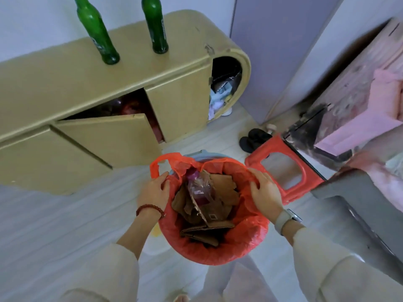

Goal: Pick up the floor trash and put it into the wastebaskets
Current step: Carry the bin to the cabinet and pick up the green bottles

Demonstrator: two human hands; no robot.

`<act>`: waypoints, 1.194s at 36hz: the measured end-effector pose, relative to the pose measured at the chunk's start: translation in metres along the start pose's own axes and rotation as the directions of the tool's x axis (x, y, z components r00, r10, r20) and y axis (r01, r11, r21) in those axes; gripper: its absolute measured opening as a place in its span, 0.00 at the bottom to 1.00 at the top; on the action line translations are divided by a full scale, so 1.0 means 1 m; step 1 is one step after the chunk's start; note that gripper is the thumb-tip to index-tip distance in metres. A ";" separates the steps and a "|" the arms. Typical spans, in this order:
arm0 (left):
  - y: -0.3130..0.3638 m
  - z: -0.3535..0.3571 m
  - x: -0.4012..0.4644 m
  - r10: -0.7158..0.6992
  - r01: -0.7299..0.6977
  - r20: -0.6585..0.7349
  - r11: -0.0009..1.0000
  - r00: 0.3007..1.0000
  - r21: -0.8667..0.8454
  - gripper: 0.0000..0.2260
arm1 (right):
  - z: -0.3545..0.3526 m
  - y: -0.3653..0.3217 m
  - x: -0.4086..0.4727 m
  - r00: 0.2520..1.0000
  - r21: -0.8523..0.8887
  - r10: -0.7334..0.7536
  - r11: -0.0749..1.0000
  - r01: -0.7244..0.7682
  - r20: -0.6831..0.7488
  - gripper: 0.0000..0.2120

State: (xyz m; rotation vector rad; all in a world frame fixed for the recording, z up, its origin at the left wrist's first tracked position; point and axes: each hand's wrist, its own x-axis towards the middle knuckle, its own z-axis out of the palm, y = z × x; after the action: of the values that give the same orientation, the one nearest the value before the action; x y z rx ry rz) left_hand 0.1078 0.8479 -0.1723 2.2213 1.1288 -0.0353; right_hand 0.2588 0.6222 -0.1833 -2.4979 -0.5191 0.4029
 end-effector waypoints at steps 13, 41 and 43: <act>0.052 0.088 0.187 -0.231 0.235 0.048 0.964 0.972 -0.125 0.18 | 0.027 0.025 0.252 0.988 -0.067 -0.050 0.996 0.060 0.149 0.21; -0.051 0.344 0.467 -0.409 0.436 0.207 0.894 0.889 -0.103 0.27 | 0.304 0.175 0.518 0.895 -0.301 0.150 0.953 -0.019 0.419 0.32; -0.044 0.343 0.468 -0.425 0.453 0.248 0.889 0.871 -0.067 0.29 | 0.301 0.170 0.520 0.881 -0.326 0.163 0.945 -0.010 0.444 0.32</act>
State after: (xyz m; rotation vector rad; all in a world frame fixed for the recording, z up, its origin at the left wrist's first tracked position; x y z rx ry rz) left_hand 0.4571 1.0139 -0.6074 1.7570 1.4409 -0.3915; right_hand 0.6476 0.8576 -0.6118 -2.7381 -0.7034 1.0516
